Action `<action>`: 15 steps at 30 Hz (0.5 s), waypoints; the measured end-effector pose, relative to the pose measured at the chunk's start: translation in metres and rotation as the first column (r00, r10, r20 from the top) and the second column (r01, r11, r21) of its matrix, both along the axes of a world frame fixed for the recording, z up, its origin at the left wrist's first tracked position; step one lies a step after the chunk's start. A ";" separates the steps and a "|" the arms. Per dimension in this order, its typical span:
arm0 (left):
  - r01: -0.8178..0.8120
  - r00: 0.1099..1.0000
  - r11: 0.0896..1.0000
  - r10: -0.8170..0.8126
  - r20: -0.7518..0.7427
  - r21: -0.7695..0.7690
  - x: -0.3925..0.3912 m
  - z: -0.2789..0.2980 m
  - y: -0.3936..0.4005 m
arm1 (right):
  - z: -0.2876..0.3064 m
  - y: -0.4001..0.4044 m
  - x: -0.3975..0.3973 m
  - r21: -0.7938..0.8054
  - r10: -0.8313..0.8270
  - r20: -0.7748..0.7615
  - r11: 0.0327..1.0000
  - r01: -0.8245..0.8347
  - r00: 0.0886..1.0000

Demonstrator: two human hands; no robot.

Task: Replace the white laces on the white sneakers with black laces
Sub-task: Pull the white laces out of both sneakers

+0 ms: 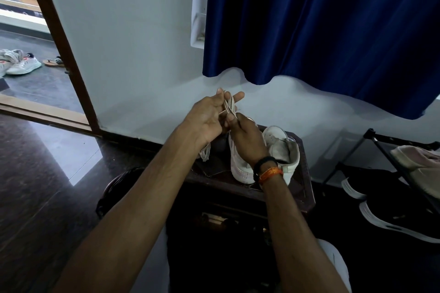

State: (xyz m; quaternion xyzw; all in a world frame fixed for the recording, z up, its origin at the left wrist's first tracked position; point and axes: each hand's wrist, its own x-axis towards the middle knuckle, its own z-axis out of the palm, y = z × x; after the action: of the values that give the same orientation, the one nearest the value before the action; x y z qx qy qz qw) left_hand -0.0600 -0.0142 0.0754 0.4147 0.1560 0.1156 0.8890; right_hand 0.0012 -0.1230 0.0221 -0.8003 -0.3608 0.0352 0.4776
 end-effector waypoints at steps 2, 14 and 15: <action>0.010 0.999 1.000 -0.010 -0.032 0.009 -0.002 -0.001 0.003 | -0.001 -0.002 0.003 0.048 0.059 -0.112 0.997 -0.054 0.992; -0.235 0.964 0.805 0.264 0.025 0.545 -0.018 -0.034 -0.002 | 0.013 0.000 -0.002 0.430 0.231 -0.765 0.878 0.210 0.601; -0.288 0.944 0.663 0.319 0.087 0.691 -0.019 -0.042 -0.004 | 0.012 0.002 -0.002 0.440 0.232 -0.776 0.865 0.241 0.586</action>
State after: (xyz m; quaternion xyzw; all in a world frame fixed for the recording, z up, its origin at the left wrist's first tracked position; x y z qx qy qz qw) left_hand -0.0790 -0.0178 0.0333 0.6881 0.1862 0.3034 0.6323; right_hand -0.0008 -0.1208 0.0346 -0.5425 -0.0971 0.2990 0.7790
